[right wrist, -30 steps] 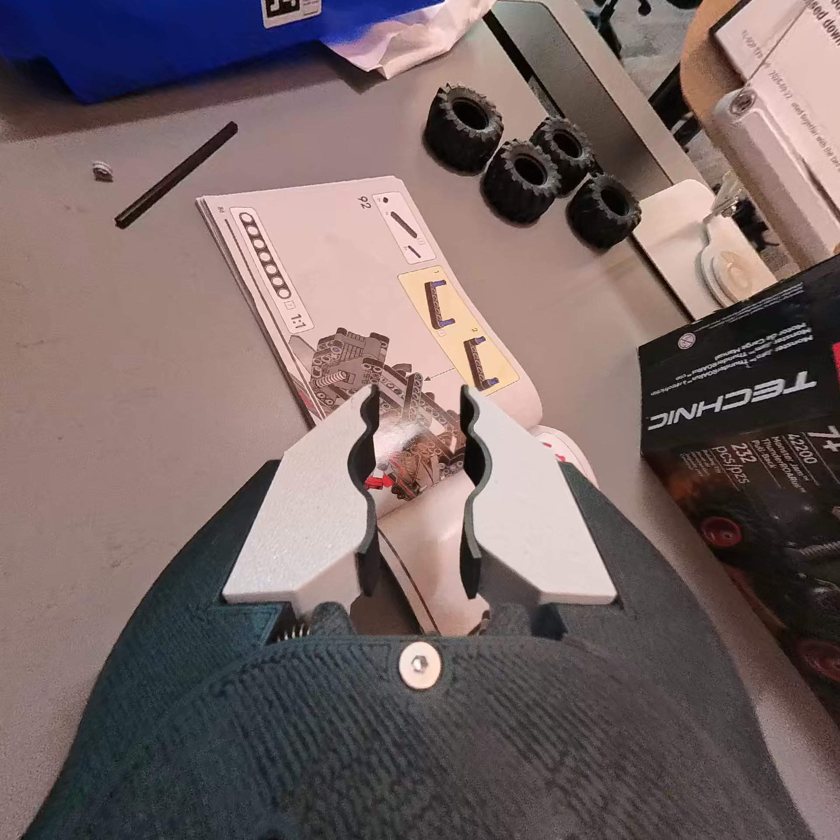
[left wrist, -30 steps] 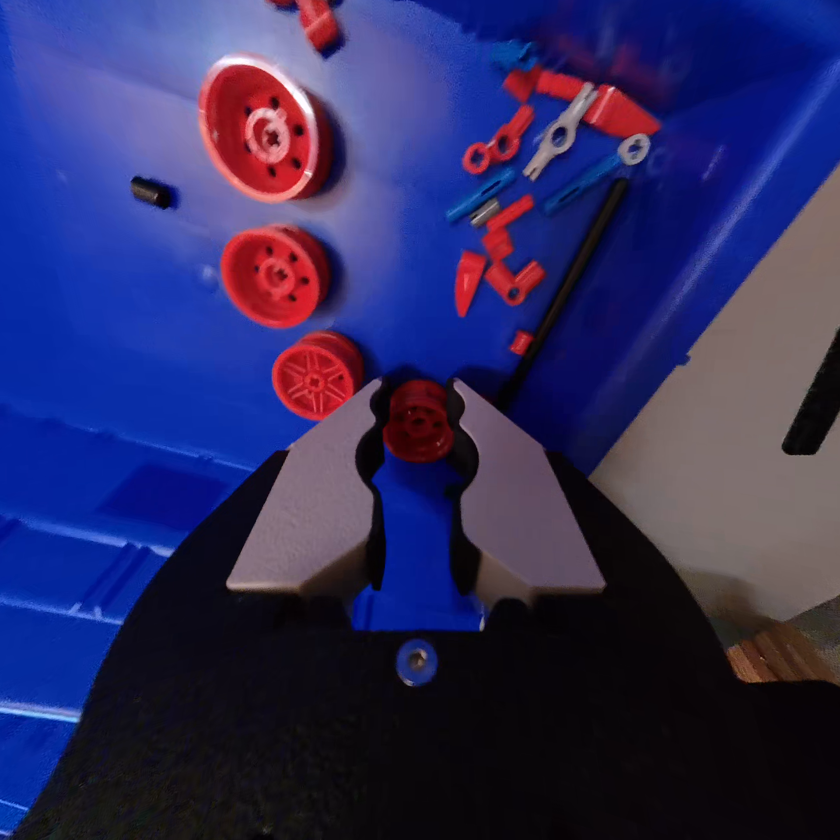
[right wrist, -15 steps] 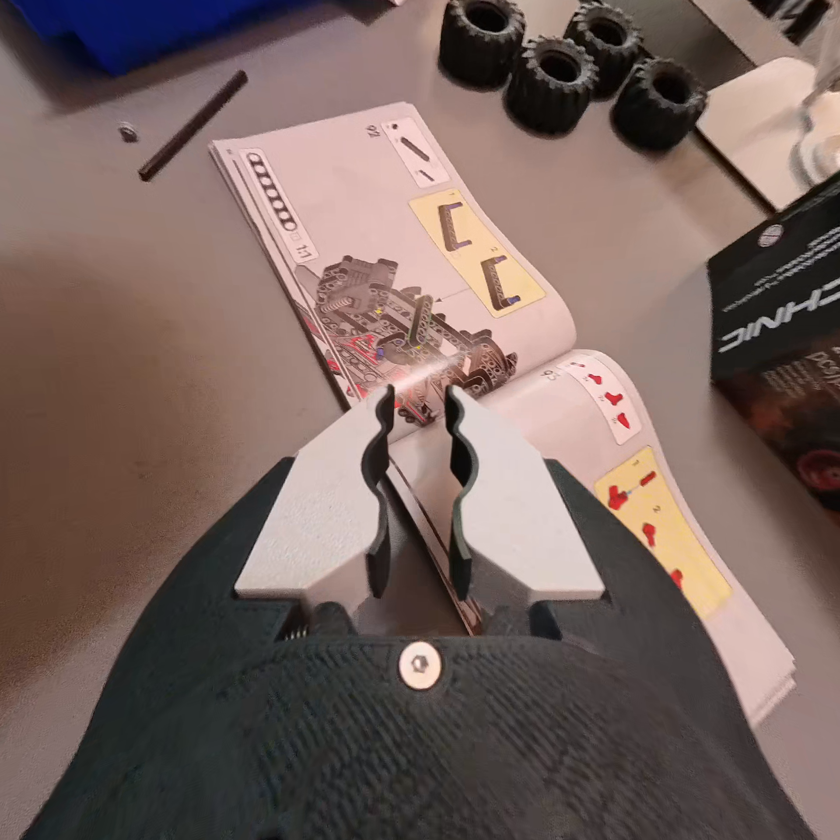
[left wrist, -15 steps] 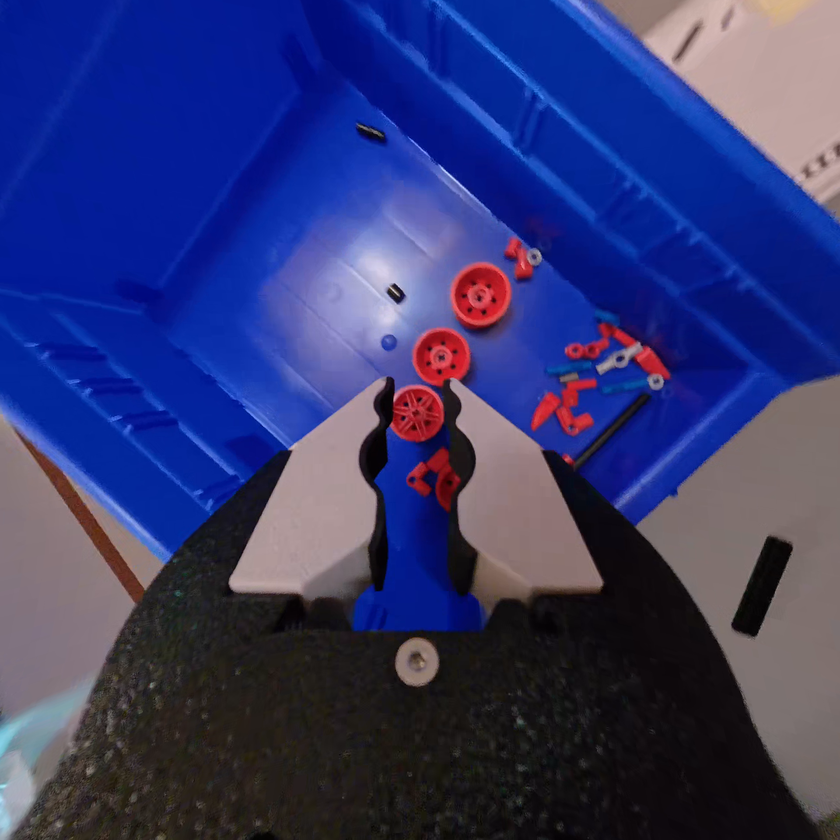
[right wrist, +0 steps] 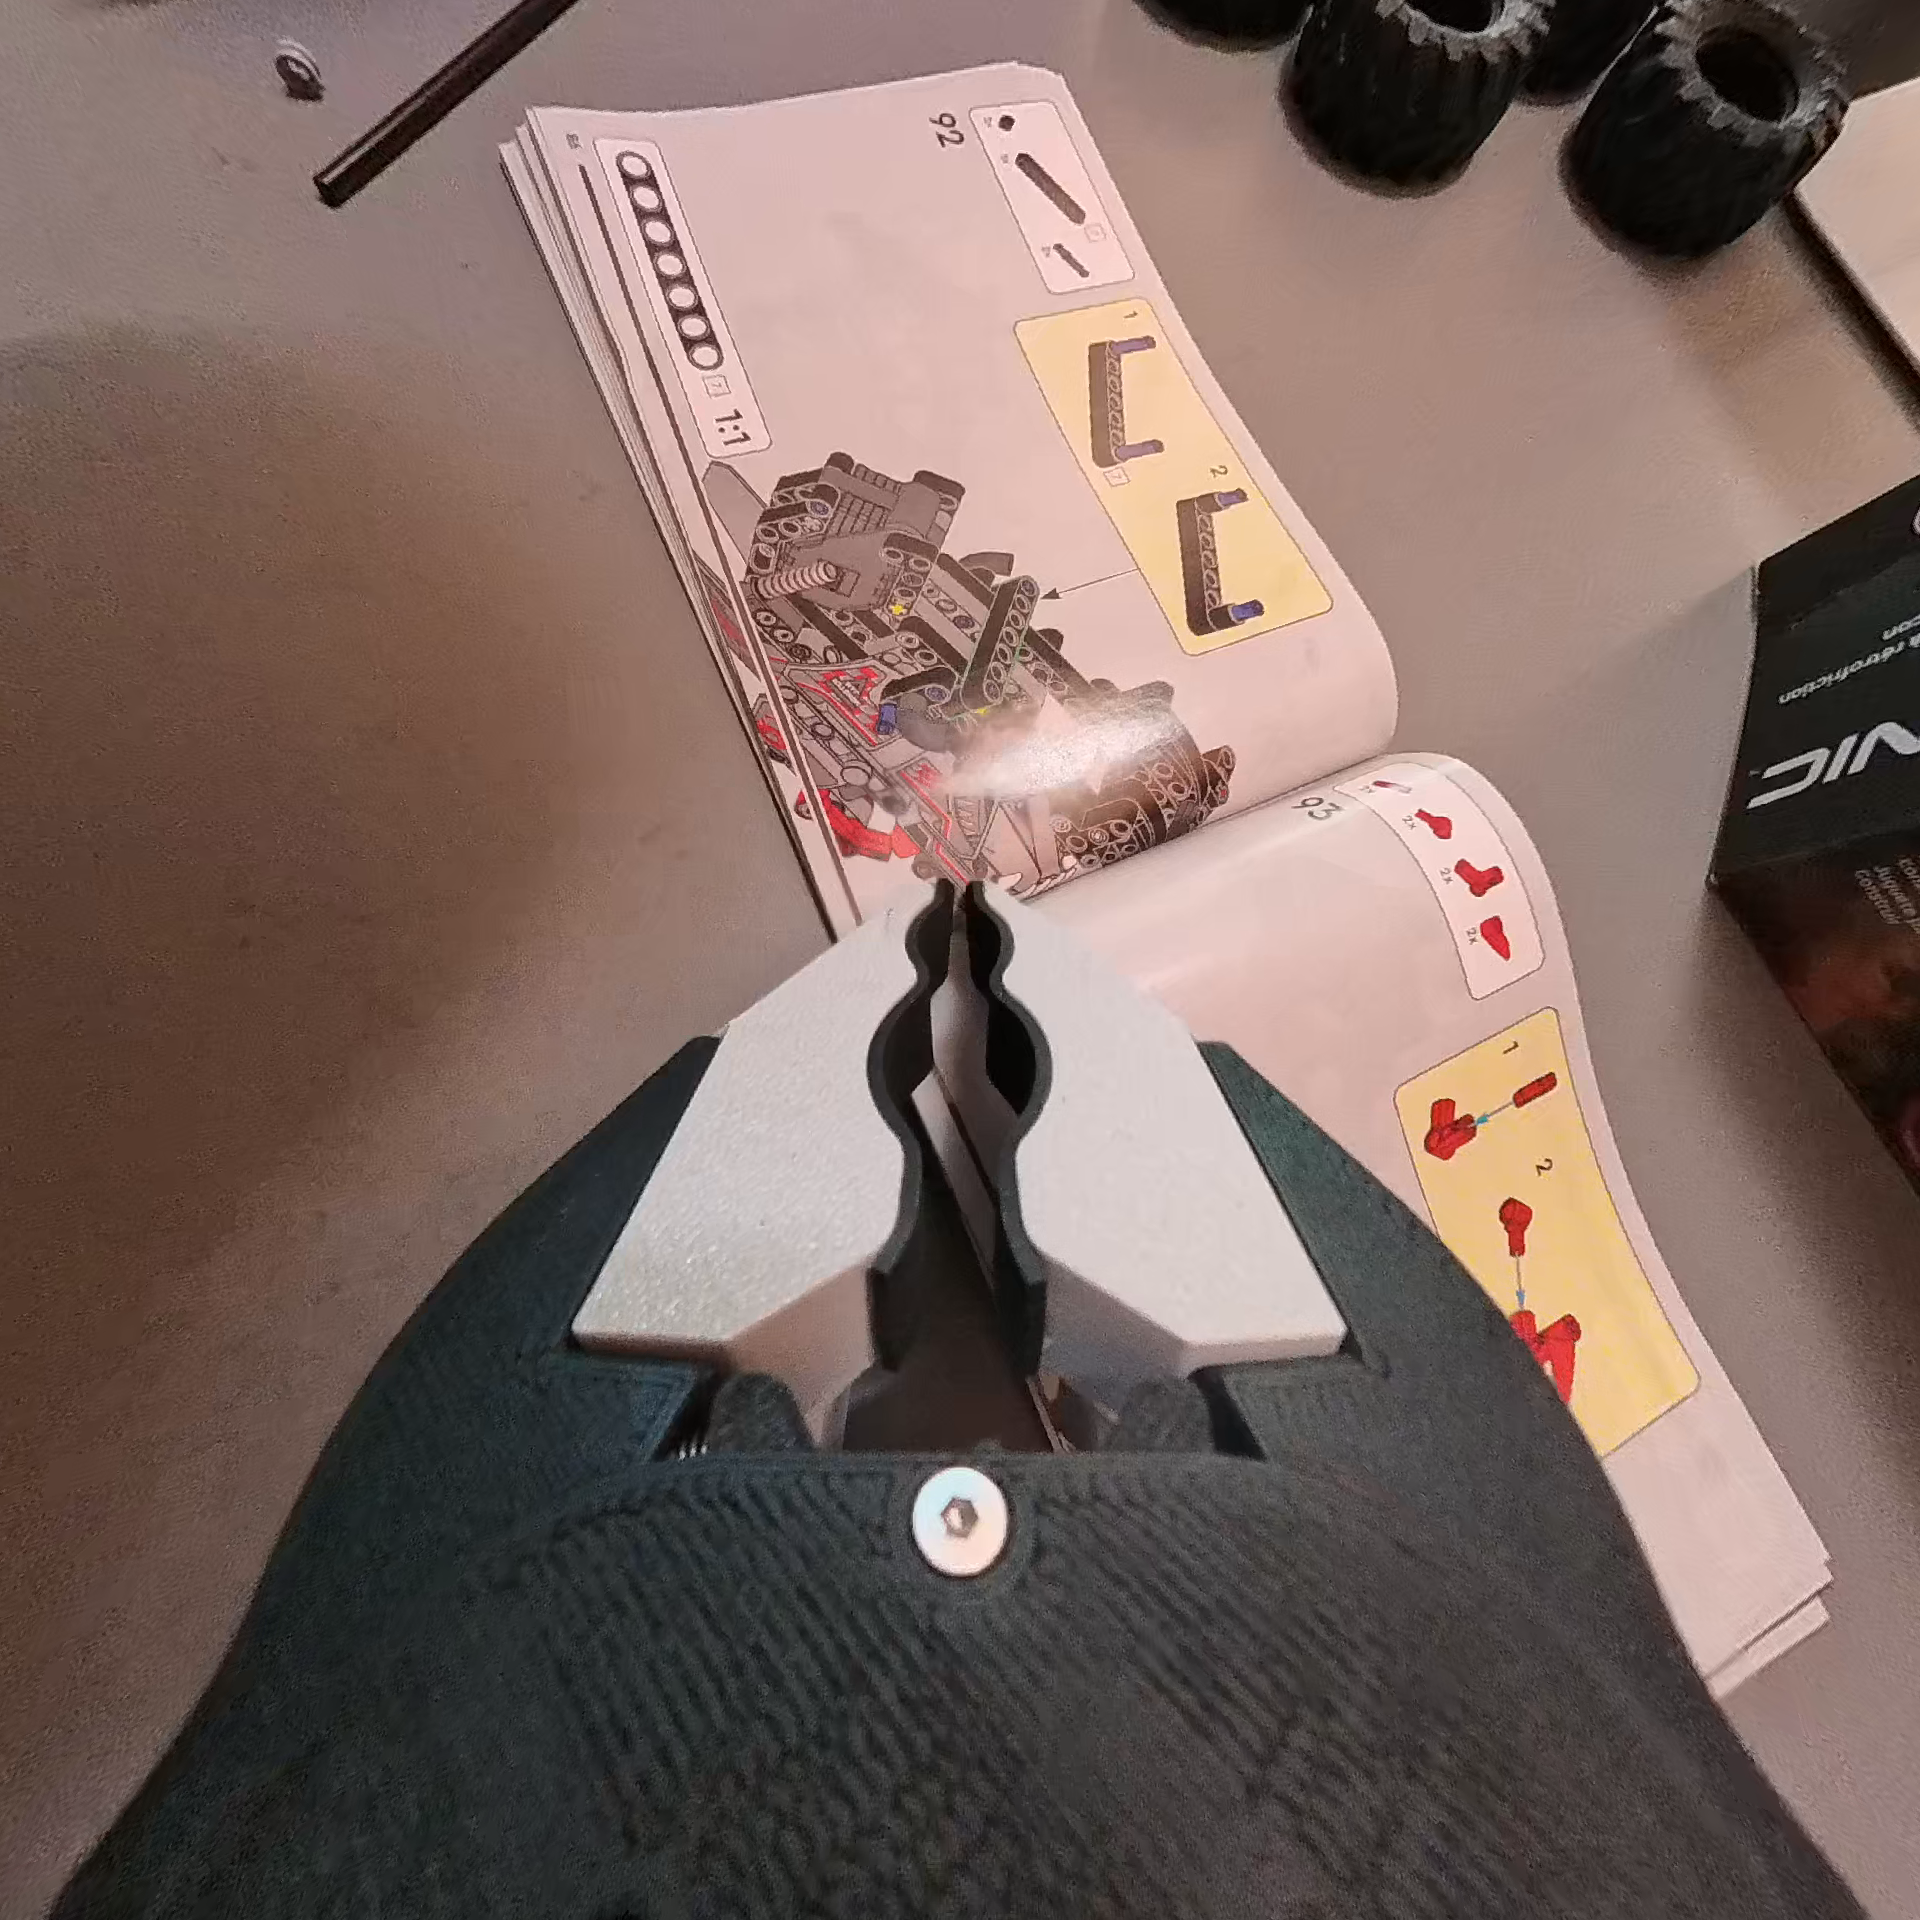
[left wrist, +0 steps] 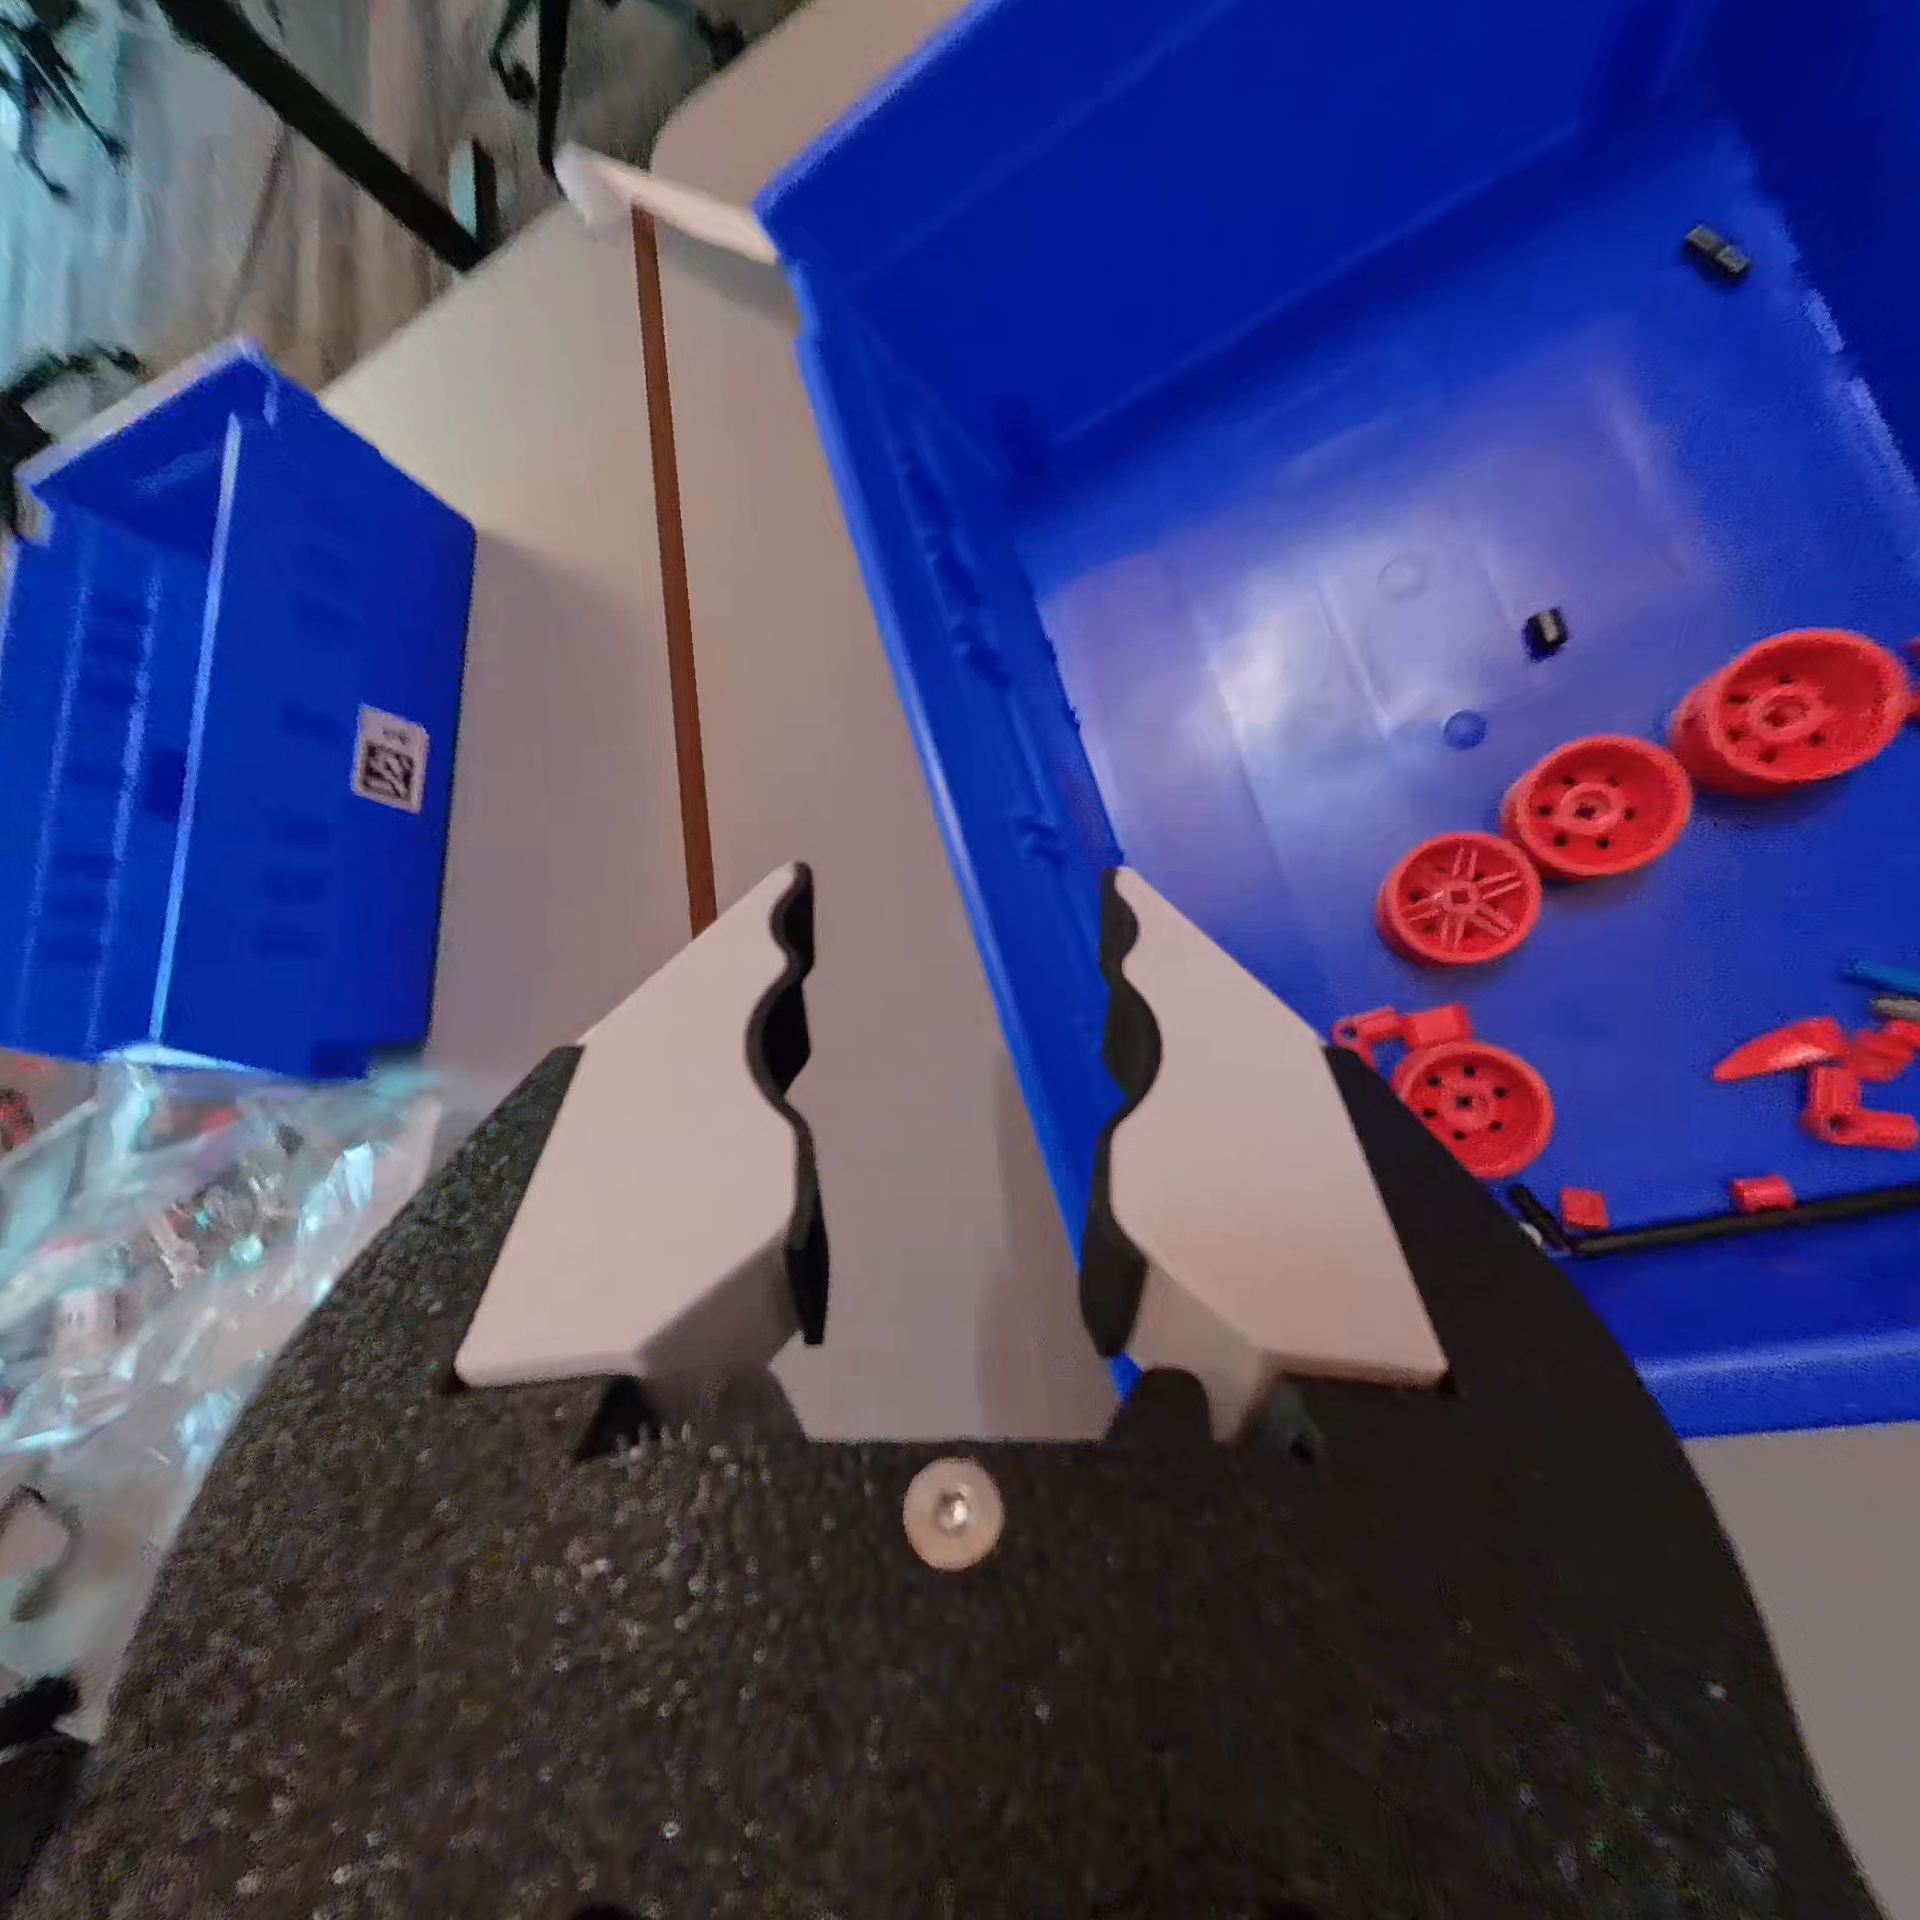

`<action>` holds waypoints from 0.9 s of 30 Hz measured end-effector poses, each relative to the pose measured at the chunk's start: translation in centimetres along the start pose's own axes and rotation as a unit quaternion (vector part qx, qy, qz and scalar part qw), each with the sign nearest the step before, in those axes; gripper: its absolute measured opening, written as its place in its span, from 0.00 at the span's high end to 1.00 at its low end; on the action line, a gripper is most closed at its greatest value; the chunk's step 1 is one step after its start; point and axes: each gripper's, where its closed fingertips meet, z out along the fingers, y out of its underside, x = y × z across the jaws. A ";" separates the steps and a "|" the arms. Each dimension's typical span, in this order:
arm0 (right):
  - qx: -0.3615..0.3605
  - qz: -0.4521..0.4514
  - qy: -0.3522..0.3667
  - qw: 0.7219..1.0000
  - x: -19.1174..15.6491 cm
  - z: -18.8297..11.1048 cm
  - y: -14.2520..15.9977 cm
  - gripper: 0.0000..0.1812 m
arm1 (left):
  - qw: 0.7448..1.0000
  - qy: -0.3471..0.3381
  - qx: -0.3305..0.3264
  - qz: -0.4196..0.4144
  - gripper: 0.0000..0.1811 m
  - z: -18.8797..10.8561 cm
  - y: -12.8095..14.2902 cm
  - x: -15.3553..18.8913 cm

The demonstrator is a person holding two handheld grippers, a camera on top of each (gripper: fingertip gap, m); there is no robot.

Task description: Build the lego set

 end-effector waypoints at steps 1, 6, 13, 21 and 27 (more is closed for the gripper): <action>-0.004 -0.001 0.000 1.000 0.0 0.0 0.0 0.97 | 1.000 0.011 -0.013 -0.013 0.68 0.3 0.7 -0.1; -0.035 -0.010 0.030 0.999 0.9 -0.1 -0.2 0.92 | 0.989 0.127 -0.055 -0.046 0.73 2.2 3.3 2.6; 0.033 -0.024 0.043 0.998 0.1 -0.4 -6.5 0.88 | 0.987 0.140 0.020 -0.079 0.98 1.2 2.1 3.3; 0.069 -0.039 0.021 0.997 -2.7 0.4 -10.6 0.88 | 0.980 0.099 0.126 -0.114 0.98 -3.5 0.1 1.7; 0.072 -0.050 0.015 0.996 -3.9 0.6 -11.1 0.89 | 0.975 0.102 0.135 -0.146 0.97 -4.6 0.9 0.3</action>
